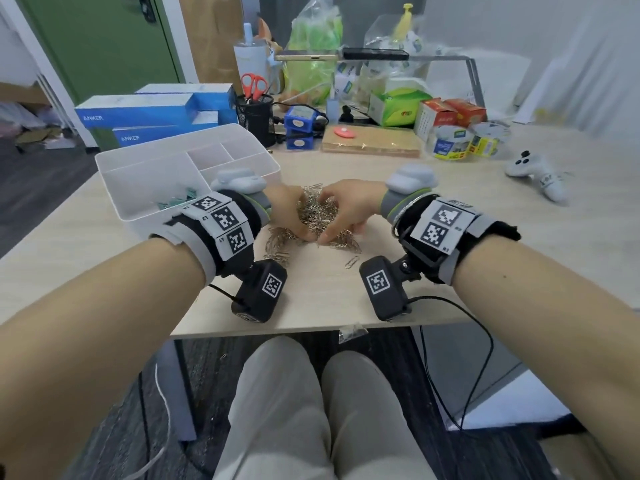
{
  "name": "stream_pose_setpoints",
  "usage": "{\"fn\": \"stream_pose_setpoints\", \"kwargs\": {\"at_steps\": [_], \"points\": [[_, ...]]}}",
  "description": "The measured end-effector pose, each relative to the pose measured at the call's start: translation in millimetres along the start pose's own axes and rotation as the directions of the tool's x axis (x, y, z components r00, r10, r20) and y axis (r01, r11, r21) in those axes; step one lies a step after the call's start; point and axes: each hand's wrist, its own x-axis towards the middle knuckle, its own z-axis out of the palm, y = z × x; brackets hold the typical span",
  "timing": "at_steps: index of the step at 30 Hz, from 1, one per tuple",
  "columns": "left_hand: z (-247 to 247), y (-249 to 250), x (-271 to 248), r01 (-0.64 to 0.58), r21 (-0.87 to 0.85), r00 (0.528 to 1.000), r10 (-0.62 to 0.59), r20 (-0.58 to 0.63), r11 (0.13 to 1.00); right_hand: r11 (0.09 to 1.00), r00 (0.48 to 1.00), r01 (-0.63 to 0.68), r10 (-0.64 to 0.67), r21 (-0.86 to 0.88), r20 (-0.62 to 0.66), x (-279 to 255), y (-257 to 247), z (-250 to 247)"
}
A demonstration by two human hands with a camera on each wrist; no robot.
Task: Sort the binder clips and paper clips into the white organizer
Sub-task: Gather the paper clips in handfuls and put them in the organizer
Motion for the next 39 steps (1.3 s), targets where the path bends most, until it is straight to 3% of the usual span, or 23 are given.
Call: {"fn": "stream_pose_setpoints", "kwargs": {"at_steps": [16,23,39], "points": [[-2,9,-1,-0.047,-0.131,0.992,0.032,-0.118,0.990,0.990,0.989,0.031,-0.009,0.141,-0.148,10,2,3],[-4,9,-5,-0.012,-0.248,0.996,-0.010,-0.085,0.969,0.976,0.990,0.042,-0.012,0.213,-0.141,13,2,6],[4,-8,10,-0.040,-0.575,0.980,-0.079,-0.182,0.817,0.916,0.971,0.098,-0.001,0.389,-0.240,16,1,3]]}}
